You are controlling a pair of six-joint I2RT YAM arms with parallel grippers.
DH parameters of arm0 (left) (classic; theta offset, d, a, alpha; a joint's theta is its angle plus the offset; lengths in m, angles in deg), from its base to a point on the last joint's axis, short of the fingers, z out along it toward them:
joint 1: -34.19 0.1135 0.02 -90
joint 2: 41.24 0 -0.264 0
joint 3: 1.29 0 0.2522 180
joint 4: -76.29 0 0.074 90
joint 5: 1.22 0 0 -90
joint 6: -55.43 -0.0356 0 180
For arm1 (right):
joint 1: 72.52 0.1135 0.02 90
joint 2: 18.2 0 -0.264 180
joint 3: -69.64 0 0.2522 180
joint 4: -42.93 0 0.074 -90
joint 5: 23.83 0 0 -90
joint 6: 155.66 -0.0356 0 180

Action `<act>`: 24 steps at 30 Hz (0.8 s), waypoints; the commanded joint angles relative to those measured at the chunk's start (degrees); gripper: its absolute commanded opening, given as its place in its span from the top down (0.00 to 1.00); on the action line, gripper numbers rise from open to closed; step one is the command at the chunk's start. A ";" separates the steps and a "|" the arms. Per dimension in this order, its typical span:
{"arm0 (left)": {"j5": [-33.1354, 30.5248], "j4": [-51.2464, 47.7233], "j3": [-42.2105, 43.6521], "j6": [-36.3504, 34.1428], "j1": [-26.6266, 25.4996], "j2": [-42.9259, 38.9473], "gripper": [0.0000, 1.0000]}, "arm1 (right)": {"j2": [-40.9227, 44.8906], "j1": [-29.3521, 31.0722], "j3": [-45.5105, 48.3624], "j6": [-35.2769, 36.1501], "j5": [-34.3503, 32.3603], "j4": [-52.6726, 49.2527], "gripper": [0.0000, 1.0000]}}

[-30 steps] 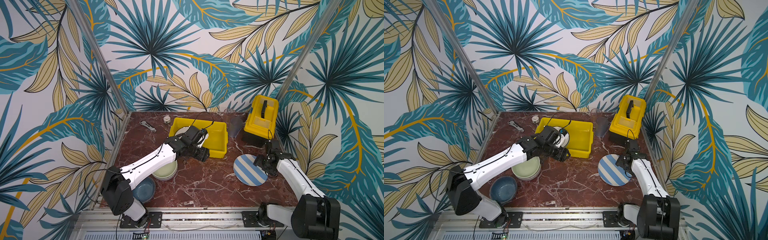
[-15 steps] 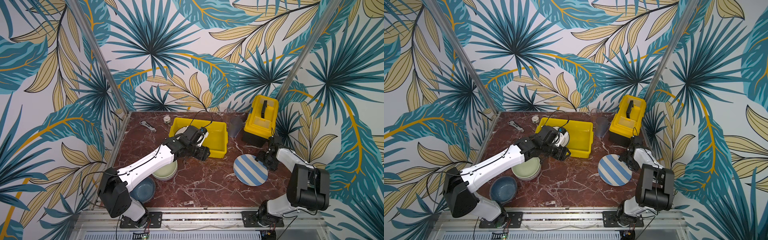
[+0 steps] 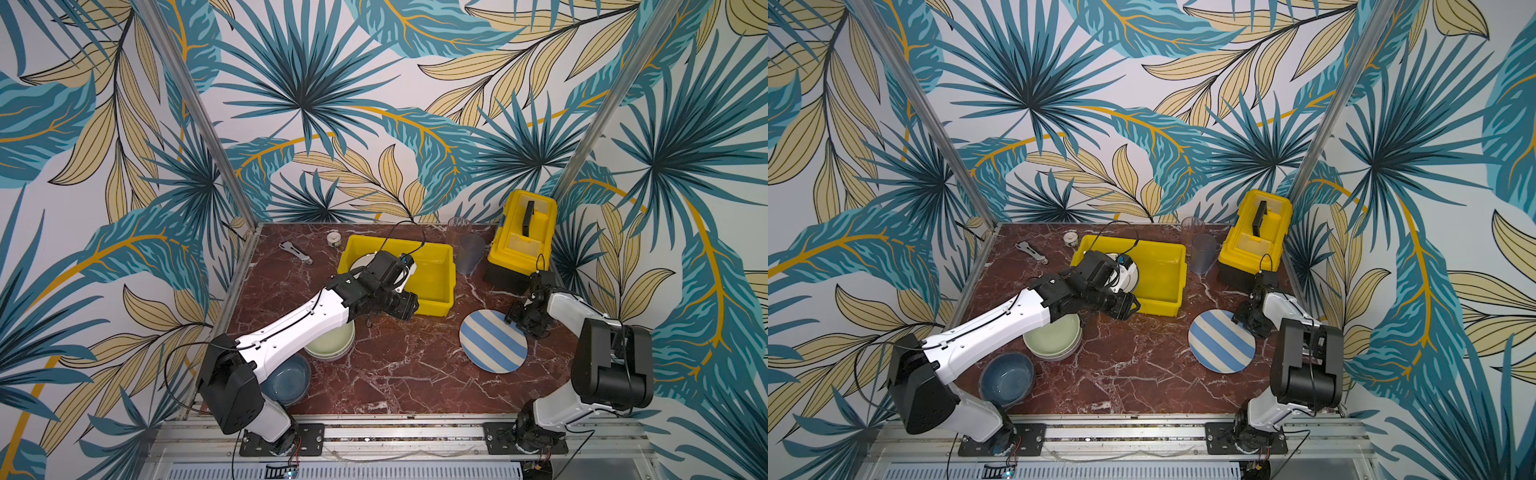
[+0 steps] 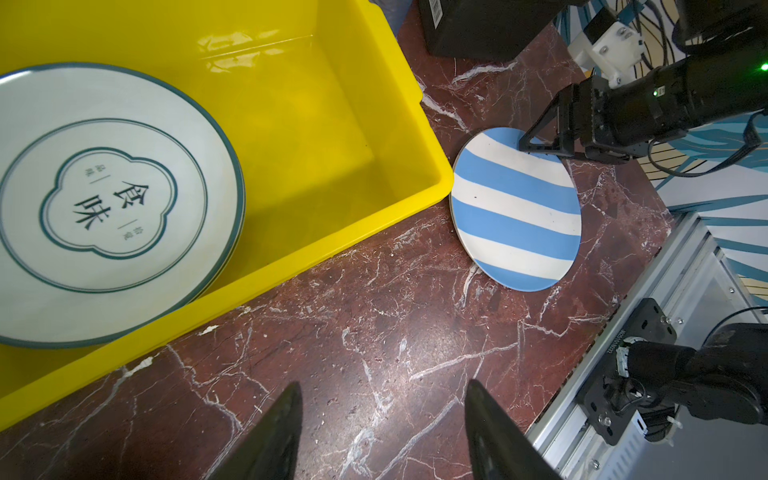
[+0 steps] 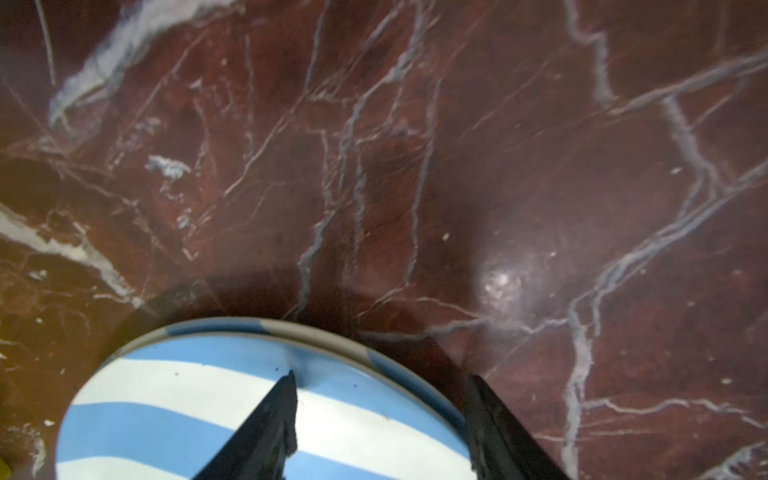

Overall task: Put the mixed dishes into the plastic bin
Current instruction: 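Lower both grippers onto opposite rims of the blue-and-white striped plate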

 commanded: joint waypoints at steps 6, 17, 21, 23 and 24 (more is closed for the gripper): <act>0.41 0.99 -0.95 0.45 -0.03 0.16 0.40 | 0.56 5.32 0.66 -0.67 1.69 -6.42 0.39; -0.93 0.99 7.53 2.68 -0.33 -3.23 0.39 | 4.53 14.02 1.08 -3.06 4.82 -11.61 0.40; -1.53 1.04 11.78 4.40 -1.01 -5.11 0.38 | 6.06 16.53 3.09 -3.98 8.27 -11.14 0.40; -2.15 1.08 13.62 5.00 -1.58 -5.68 0.37 | 7.02 17.51 4.10 -4.40 8.68 -11.04 0.40; -2.63 1.07 14.23 5.37 -1.89 -5.86 0.37 | 7.77 17.71 4.43 -4.48 8.34 -11.05 0.40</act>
